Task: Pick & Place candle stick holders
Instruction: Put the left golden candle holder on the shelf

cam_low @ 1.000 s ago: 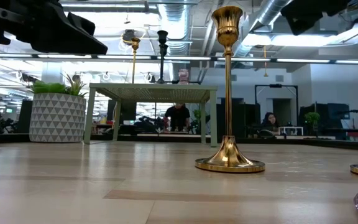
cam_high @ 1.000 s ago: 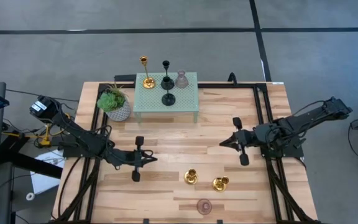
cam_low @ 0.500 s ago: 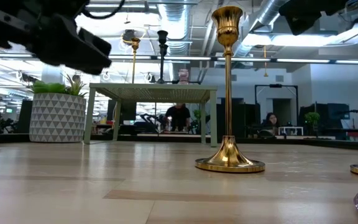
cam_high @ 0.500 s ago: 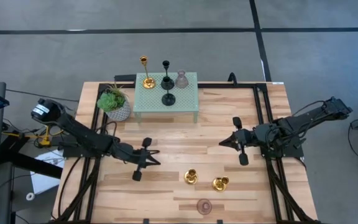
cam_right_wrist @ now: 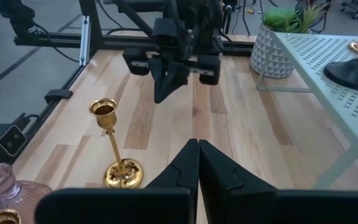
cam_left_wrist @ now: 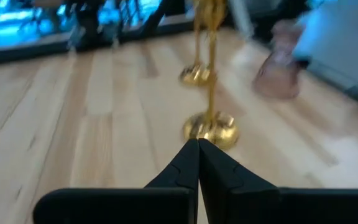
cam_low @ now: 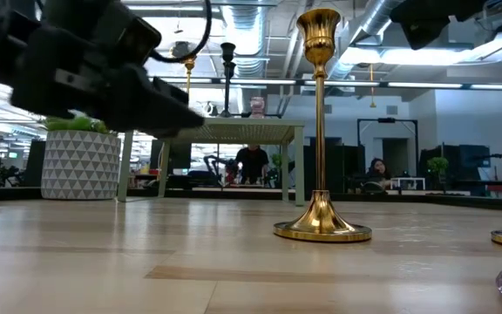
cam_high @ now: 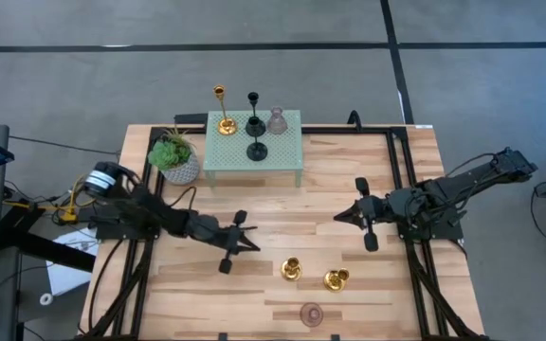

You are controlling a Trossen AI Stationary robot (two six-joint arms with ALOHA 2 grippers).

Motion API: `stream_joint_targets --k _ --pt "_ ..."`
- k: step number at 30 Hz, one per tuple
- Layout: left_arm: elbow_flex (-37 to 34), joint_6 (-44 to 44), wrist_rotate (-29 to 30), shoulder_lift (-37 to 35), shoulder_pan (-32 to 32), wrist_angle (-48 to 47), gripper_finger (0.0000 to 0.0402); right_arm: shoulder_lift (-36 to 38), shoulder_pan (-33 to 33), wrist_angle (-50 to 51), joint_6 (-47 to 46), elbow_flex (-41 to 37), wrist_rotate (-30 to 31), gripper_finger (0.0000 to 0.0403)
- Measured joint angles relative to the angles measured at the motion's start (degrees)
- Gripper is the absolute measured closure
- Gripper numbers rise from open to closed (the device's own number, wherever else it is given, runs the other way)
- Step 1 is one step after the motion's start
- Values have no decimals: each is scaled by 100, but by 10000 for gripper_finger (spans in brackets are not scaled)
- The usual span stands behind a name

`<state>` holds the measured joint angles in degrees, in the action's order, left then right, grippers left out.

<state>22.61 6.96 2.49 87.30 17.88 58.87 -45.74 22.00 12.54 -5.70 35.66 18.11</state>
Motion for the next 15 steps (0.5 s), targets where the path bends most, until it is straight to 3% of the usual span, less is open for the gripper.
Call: stream_joint_targets --k 5,15 --pt "202 -22 -1009 459 -305 631 395 0 0 -48 -19 0 7 403" --pt "942 -35 -1150 1491 -386 612 389 0 -1 -137 7 0 169 403"
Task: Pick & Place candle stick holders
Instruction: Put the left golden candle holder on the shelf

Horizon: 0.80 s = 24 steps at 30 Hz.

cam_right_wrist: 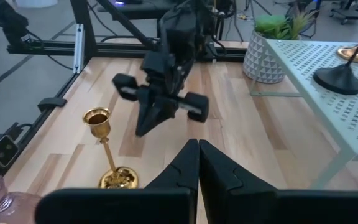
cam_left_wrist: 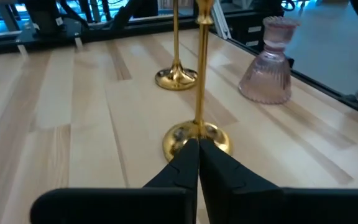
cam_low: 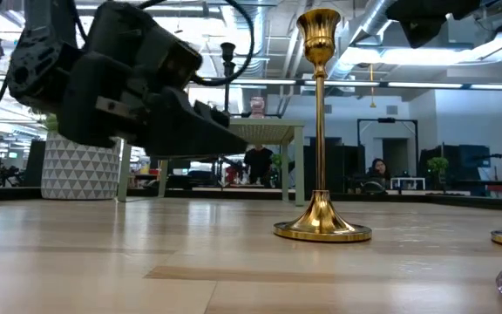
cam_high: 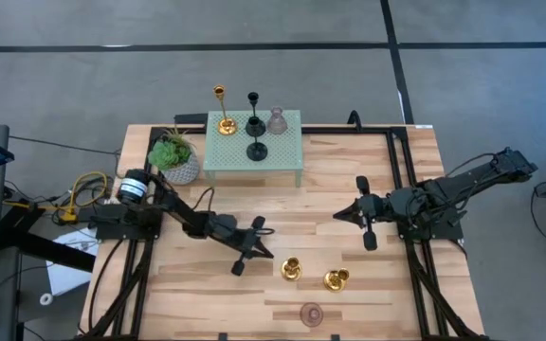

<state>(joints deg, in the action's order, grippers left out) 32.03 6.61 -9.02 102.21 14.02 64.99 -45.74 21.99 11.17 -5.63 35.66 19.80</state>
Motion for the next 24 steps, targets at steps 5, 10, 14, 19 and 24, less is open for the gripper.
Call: stream_joint_targets --k 5,10,14,19,24 --pt "372 -3 11 332 0 -7 364 2 -4 -10 0 0 124 403" --pt "404 -398 9 361 -20 5 319 1 -2 -5 0 0 124 403" --pt "431 -557 13 326 -22 8 280 2 -2 -10 2 0 126 403" --pt "598 -562 11 365 -9 -73 235 0 1 -25 0 0 126 403" --pt "849 -531 -5 473 17 -304 205 0 1 -56 0 0 126 403"
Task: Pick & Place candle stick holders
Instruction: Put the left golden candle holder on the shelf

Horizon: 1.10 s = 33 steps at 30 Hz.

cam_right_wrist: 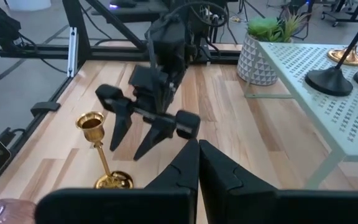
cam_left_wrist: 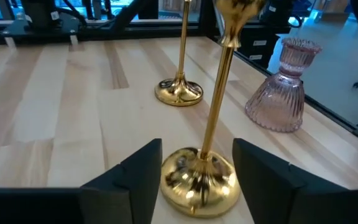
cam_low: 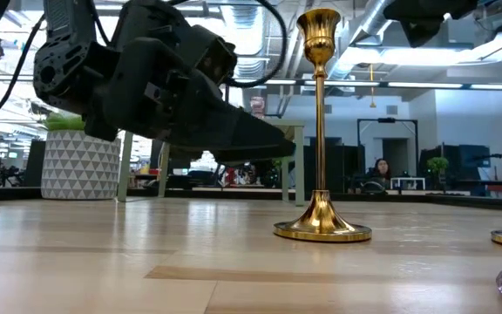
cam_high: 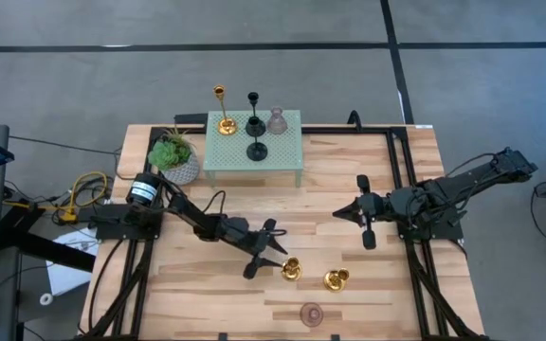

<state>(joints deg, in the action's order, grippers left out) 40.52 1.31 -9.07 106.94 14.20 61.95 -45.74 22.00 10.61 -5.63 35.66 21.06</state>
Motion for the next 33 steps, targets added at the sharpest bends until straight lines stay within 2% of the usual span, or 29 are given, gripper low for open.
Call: stream_joint_targets --k 8,28,33 --pt "74 -15 -2 85 1 -153 190 0 0 -61 1 0 0 403" --pt "399 -162 2 82 129 -368 215 0 -1 -87 2 0 0 403" --pt "401 -160 228 85 127 -623 215 0 0 -87 2 0 0 403"
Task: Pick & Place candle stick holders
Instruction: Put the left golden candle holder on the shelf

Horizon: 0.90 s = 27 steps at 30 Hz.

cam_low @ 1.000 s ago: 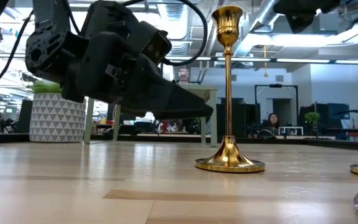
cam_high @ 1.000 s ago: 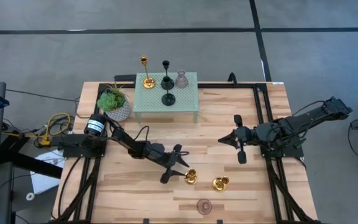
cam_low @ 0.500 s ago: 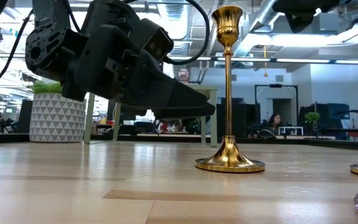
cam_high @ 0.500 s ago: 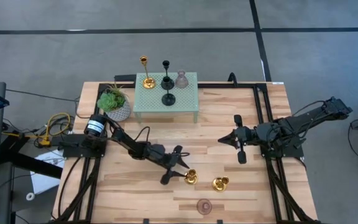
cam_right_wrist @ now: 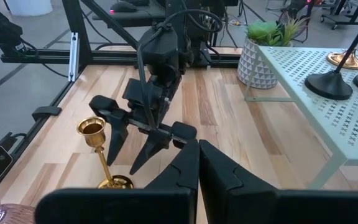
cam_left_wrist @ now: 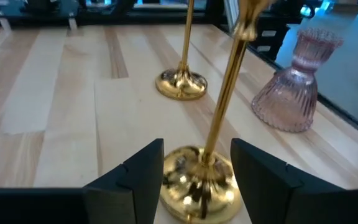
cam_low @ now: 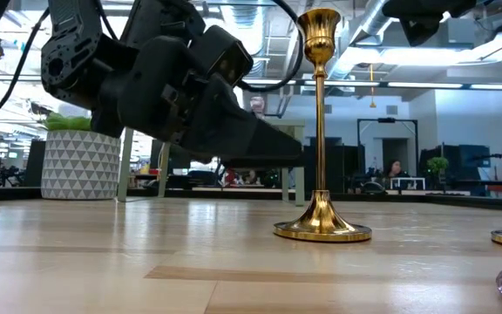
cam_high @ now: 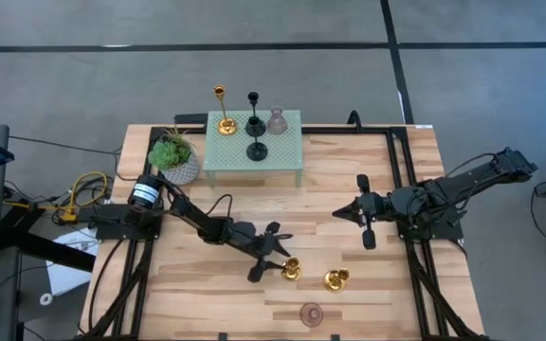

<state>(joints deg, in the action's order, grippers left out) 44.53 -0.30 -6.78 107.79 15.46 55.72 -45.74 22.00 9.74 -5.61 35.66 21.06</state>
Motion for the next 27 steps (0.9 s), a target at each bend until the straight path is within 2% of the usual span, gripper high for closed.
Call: stream_joint_targets --k 24,27 --pt "160 1 112 2 146 -66 220 0 -1 -179 13 0 2 403" --pt "262 0 119 205 151 -39 220 -2 -2 -188 15 0 2 403"
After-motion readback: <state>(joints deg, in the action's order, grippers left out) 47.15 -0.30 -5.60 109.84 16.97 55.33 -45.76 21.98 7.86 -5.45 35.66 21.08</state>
